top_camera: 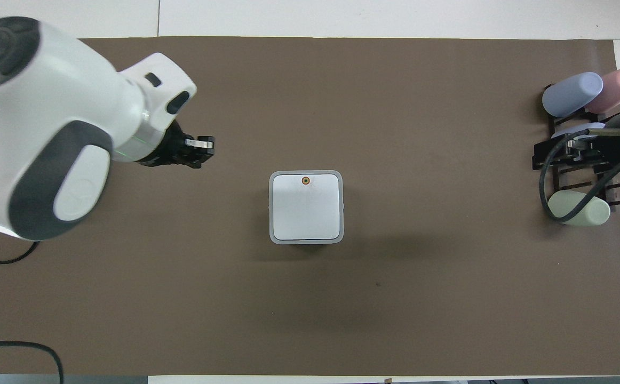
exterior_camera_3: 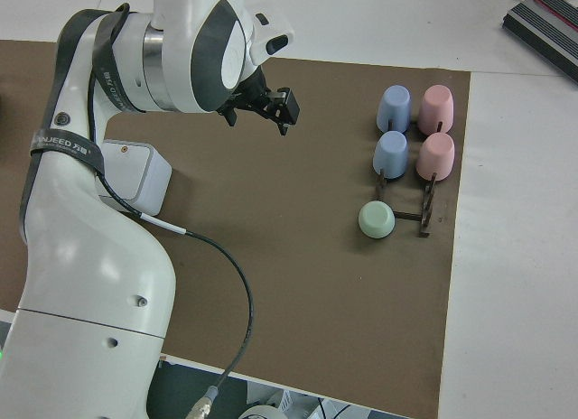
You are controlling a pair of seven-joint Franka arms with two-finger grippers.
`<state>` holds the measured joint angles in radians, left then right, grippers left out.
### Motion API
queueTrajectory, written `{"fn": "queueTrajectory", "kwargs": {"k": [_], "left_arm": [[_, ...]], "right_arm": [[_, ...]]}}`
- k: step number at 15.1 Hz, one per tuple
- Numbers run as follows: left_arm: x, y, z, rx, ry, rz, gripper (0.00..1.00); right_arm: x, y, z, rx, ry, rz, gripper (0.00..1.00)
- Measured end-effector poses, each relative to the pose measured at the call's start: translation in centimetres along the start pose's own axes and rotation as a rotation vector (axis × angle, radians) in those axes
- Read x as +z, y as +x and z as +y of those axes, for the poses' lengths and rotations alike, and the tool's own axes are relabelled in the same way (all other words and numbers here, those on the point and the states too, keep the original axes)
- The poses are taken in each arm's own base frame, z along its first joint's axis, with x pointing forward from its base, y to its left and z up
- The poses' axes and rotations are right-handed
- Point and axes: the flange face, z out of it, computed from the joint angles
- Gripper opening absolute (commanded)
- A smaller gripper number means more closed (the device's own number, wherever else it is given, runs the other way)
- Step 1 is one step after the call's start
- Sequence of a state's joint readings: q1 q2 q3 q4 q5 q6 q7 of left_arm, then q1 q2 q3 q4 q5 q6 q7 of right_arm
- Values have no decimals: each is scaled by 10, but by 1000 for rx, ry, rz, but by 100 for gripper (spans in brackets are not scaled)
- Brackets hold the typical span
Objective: Close trash can lid
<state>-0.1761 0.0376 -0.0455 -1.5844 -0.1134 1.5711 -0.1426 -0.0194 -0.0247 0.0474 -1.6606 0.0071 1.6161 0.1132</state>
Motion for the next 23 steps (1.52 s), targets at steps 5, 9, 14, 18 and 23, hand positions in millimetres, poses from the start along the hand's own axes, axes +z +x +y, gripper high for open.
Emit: {"fn": "queueTrajectory", "kwargs": {"k": [5,9,14,18,23], "left_arm": [[-22,-26,-24,50,77,-48,100],[-20,-41,-29,67,90,-75,100],[-21,-37,-50,30,88,-60,100],[-36,-42,-58,13,87,-78,100],[-38,-43,-83,-35,80,-90,100]], "right_arm": [[0,0,0,0,0,0,100],[0,0,0,0,0,0,100],[0,0,0,0,0,0,100],[0,0,0,0,0,0,100],[0,0,0,0,0,0,100]]}}
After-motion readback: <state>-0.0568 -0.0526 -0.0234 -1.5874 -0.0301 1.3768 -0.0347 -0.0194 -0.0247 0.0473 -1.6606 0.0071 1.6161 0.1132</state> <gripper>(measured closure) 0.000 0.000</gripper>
